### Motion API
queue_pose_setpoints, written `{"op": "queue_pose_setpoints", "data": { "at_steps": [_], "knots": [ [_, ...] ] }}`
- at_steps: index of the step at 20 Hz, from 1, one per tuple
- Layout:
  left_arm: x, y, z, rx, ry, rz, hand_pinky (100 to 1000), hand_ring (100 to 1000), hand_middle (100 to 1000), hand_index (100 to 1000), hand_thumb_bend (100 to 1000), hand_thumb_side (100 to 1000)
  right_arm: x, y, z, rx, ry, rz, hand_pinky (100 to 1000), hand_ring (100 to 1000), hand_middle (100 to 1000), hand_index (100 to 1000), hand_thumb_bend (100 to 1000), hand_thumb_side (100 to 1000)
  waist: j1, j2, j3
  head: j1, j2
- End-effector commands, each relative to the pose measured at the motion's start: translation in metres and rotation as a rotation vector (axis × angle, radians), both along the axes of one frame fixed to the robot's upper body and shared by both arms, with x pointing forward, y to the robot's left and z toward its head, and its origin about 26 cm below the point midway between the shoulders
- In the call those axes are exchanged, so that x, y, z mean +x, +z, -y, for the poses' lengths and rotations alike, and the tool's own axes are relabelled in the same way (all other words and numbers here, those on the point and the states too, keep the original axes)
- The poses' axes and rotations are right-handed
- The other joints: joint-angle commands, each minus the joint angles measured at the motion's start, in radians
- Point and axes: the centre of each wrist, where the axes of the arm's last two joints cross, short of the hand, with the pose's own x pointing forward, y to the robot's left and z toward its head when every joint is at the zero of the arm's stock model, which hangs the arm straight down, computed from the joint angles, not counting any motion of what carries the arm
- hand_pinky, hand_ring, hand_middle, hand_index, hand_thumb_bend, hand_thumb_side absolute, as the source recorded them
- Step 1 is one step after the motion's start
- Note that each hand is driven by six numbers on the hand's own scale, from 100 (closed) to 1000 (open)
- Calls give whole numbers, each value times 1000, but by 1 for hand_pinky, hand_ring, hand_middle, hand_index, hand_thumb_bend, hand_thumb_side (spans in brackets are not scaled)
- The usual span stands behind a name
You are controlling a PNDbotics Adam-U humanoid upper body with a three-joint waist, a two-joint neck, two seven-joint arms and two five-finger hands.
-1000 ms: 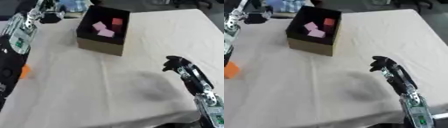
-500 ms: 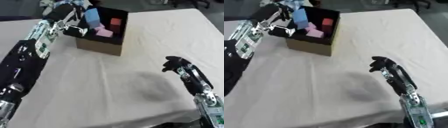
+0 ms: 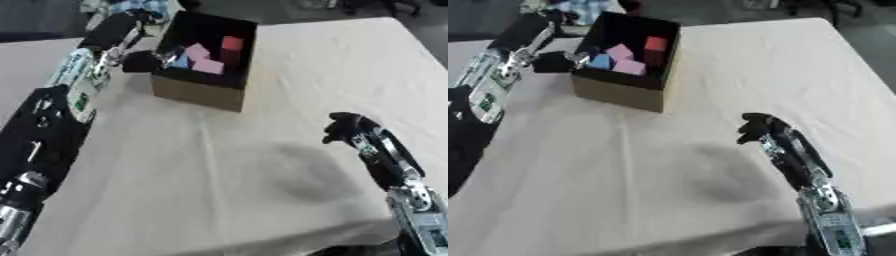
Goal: Pick up objects on the table and place them in the box.
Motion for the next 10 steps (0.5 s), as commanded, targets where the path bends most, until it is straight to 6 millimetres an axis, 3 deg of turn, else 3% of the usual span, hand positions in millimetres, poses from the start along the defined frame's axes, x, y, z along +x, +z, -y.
{"op": "queue_pose_setpoints", "data": {
  "at_steps": [1,4,10],
  "knots": [
    [-6,31,-13,-63,9,85,846,717,763,926,422,782,2,6,1,-8,2,22,698,589,603,801,100,727,7,-25,1,-1,3],
    [-15,44,-31,-110,13,139,827,685,701,891,312,683,2,6,3,-8,-6,19,698,589,603,801,100,728,6,-25,7,-8,4],
    [-44,54,-87,-126,58,168,808,665,662,867,302,640,1,5,6,-10,-21,18,698,589,603,801,100,727,9,-29,30,-30,4]
  ]
}}
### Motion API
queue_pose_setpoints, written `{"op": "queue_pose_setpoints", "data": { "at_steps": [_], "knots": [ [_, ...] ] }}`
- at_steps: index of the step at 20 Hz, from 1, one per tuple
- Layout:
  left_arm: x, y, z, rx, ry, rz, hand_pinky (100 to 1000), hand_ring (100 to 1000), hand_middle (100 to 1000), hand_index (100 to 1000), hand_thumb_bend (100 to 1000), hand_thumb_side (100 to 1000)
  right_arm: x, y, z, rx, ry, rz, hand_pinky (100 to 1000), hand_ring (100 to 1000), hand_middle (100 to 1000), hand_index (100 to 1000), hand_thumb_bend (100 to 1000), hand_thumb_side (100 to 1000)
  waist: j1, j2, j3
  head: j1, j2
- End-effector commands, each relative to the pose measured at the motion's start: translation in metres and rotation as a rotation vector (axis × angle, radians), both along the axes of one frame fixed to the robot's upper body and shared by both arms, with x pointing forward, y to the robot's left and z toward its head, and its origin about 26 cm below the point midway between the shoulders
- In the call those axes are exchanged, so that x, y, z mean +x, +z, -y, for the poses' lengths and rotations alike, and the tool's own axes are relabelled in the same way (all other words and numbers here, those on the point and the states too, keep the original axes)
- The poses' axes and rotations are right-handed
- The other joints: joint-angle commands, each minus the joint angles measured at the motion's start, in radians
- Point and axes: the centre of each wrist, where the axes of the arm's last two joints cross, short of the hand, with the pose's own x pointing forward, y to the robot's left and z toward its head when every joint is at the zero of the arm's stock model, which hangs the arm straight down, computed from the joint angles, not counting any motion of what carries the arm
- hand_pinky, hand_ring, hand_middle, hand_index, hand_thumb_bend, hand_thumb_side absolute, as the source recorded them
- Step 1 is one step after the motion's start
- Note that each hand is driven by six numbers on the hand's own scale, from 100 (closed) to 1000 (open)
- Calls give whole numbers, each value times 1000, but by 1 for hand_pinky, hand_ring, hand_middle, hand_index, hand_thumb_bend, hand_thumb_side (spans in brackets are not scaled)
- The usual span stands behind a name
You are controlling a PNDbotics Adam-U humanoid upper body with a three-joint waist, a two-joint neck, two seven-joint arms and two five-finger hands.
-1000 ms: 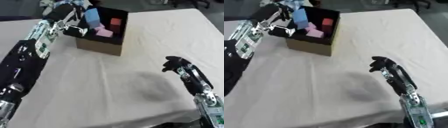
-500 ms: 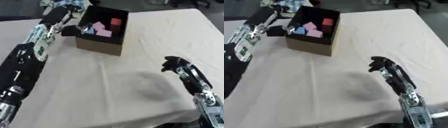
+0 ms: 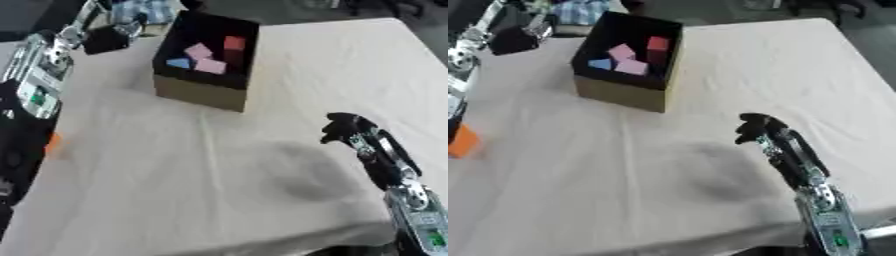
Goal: Pick up objects on the table and place them in the box.
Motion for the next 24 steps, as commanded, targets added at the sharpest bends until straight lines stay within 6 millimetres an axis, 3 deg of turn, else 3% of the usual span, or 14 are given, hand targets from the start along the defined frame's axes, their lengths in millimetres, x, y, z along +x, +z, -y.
{"op": "queue_pose_setpoints", "data": {
  "at_steps": [1,7,10,17,24],
  "knots": [
    [-19,27,-33,14,27,58,806,665,663,866,304,642,1,7,4,-13,-13,21,698,589,603,801,100,727,9,-28,5,-12,3],
    [-57,27,-77,80,74,22,802,671,675,869,318,637,1,8,7,-15,-29,25,698,589,603,801,100,726,9,-25,25,-25,-3],
    [-73,20,-87,83,103,-8,807,679,696,882,303,645,1,8,8,-16,-34,26,698,589,603,801,100,727,10,-23,36,-32,-7],
    [-93,-43,-105,-34,226,-146,827,679,694,895,230,661,2,9,9,-16,-44,32,698,590,603,801,100,728,9,-15,47,-41,-11],
    [-125,-103,-116,-147,347,-212,832,674,691,895,249,701,2,9,7,-14,-37,30,698,590,603,801,100,728,6,-16,44,-31,-8]
  ]
}}
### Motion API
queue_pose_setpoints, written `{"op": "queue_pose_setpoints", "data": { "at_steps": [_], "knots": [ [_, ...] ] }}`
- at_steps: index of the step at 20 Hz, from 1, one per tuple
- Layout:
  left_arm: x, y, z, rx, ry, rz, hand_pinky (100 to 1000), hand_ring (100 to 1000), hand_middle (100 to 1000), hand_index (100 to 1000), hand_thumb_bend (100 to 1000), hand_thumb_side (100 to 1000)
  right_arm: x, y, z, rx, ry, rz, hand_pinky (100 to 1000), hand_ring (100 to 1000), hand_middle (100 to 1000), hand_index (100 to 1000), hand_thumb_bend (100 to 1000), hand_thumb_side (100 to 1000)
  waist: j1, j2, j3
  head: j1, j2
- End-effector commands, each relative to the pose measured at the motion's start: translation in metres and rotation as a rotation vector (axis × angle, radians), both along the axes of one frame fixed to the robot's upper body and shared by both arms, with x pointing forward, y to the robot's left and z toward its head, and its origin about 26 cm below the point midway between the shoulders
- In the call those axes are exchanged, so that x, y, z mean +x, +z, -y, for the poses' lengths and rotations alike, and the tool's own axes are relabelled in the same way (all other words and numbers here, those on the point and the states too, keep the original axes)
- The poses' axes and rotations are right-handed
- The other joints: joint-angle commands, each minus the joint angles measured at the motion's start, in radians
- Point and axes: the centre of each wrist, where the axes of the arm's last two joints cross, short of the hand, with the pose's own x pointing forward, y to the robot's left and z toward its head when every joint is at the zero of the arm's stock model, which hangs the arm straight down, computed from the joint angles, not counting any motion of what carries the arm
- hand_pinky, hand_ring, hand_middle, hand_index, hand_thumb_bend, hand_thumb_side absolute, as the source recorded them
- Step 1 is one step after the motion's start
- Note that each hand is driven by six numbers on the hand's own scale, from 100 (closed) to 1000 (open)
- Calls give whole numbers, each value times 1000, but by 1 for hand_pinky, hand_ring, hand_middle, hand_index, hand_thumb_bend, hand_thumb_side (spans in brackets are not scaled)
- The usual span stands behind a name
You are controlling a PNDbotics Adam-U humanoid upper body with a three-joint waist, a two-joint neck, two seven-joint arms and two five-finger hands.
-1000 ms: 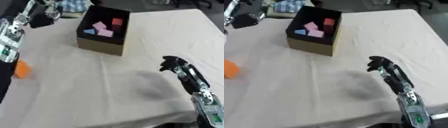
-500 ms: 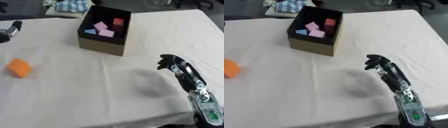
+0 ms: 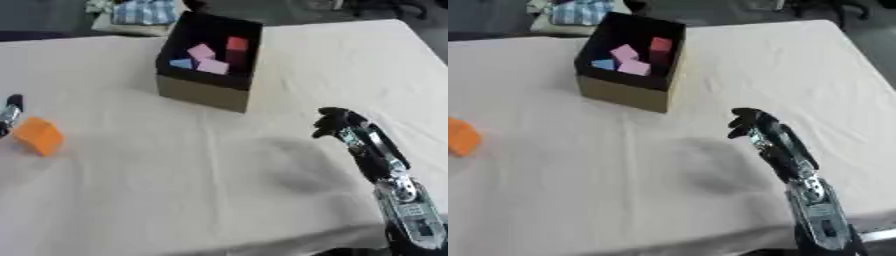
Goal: Pick up objects on the table and place them in the box.
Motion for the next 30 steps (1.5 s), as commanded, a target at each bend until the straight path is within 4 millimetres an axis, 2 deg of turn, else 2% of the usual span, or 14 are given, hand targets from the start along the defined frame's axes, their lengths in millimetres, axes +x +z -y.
{"op": "queue_pose_setpoints", "data": {
  "at_steps": [1,6,10,16,18,20,22,27,30],
  "knots": [
    [-12,-3,-3,-27,50,44,833,675,693,895,253,706,2,8,2,-17,6,23,698,590,604,801,100,728,5,-17,-4,9,-6],
    [-21,-17,3,-53,89,25,839,686,713,905,301,733,2,7,0,-15,13,22,698,590,603,802,100,727,2,-18,-10,15,-5],
    [-19,-21,5,-67,124,32,842,688,715,908,357,775,3,7,0,-14,15,23,698,590,603,802,100,727,0,-17,-10,15,-5],
    [-12,-23,7,-66,171,66,903,764,778,923,406,785,3,7,0,-14,17,22,698,590,603,802,100,726,-1,-17,-11,17,-6],
    [-8,-24,7,-62,169,60,905,771,784,927,396,753,3,7,-1,-14,18,22,698,590,603,802,100,726,-1,-17,-11,17,-5],
    [-4,-28,8,-64,158,43,906,773,786,931,346,667,3,8,-1,-13,19,22,698,590,603,802,100,725,-2,-16,-13,18,-5],
    [0,-32,10,-69,139,18,902,771,785,933,366,602,4,8,-1,-13,20,23,698,590,603,802,100,725,-3,-16,-14,19,-5],
    [8,-36,14,-71,108,-11,885,757,771,930,441,566,4,8,-2,-12,21,23,698,590,603,802,100,725,-6,-16,-16,21,-5],
    [12,-38,16,-72,112,-12,856,709,726,915,420,533,4,7,-2,-11,21,22,698,591,603,802,100,725,-6,-16,-17,21,-4]
  ]
}}
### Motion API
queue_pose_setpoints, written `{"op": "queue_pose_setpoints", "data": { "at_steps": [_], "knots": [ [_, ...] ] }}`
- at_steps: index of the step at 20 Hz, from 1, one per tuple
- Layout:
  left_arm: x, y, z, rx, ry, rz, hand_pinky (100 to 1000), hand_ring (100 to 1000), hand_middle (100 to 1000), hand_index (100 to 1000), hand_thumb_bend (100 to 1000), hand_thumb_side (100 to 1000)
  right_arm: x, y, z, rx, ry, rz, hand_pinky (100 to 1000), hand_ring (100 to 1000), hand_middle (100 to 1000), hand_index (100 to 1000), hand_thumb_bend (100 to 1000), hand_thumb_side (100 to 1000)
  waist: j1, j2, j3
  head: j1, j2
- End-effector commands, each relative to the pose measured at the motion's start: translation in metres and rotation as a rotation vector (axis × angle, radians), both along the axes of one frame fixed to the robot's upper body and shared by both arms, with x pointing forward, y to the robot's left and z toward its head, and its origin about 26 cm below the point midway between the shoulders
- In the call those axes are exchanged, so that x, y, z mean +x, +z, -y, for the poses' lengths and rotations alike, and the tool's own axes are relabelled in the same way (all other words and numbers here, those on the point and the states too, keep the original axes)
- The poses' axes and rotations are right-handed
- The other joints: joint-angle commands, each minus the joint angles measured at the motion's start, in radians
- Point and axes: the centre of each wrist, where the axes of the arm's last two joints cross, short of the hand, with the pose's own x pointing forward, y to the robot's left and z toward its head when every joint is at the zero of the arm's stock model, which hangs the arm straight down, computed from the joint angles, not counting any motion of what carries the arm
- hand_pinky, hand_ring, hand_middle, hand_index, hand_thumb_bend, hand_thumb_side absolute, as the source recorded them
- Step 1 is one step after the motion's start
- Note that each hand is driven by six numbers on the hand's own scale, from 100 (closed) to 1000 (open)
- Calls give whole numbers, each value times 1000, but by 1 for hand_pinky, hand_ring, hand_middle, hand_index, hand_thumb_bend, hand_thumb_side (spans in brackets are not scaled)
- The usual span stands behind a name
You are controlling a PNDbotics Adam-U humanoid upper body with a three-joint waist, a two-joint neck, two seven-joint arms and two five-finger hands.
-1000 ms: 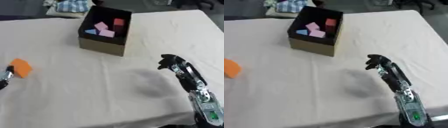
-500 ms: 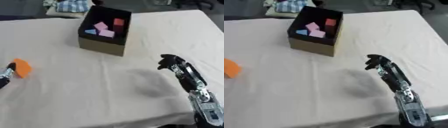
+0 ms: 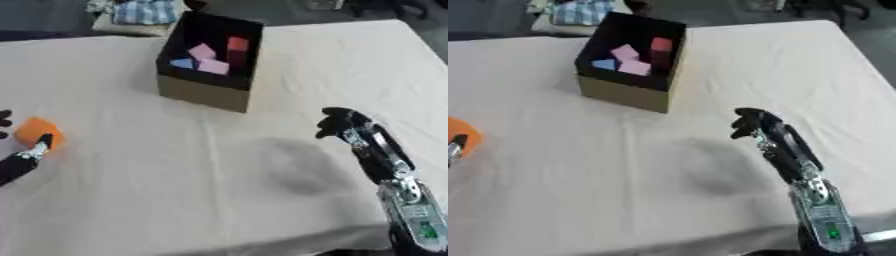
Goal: Pick up objects on the table and place them in the box.
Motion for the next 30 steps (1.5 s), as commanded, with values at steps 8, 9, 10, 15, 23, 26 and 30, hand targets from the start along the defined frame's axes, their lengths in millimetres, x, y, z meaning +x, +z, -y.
{"op": "queue_pose_setpoints", "data": {
  "at_steps": [8,9,10,15,23,26,30],
  "knots": [
    [15,10,5,-41,34,73,749,494,458,793,100,256,1,4,1,-8,4,14,698,591,603,802,100,726,-6,-17,-3,3,-2],
    [17,16,7,-51,30,99,734,455,398,765,100,211,1,4,1,-8,4,13,698,591,603,802,100,726,-5,-17,-3,3,-1],
    [20,22,9,-61,22,126,731,445,383,757,100,198,1,4,1,-8,3,12,698,591,603,801,100,726,-5,-18,-3,4,0],
    [36,78,29,-64,-81,299,733,437,369,748,100,202,0,2,2,-11,4,6,698,591,602,801,100,726,-3,-21,-4,5,6],
    [84,156,102,-20,-322,411,728,448,381,751,100,167,0,1,-2,-12,27,2,697,590,602,801,100,728,-7,-22,-26,20,7],
    [104,164,134,16,-387,392,731,455,393,757,100,163,1,2,-4,-11,38,4,697,590,601,800,100,727,-8,-18,-41,30,7],
    [126,158,168,74,-427,339,742,486,447,773,100,175,2,2,-6,-11,50,2,697,590,601,800,100,729,-7,-15,-61,42,7]
  ]
}}
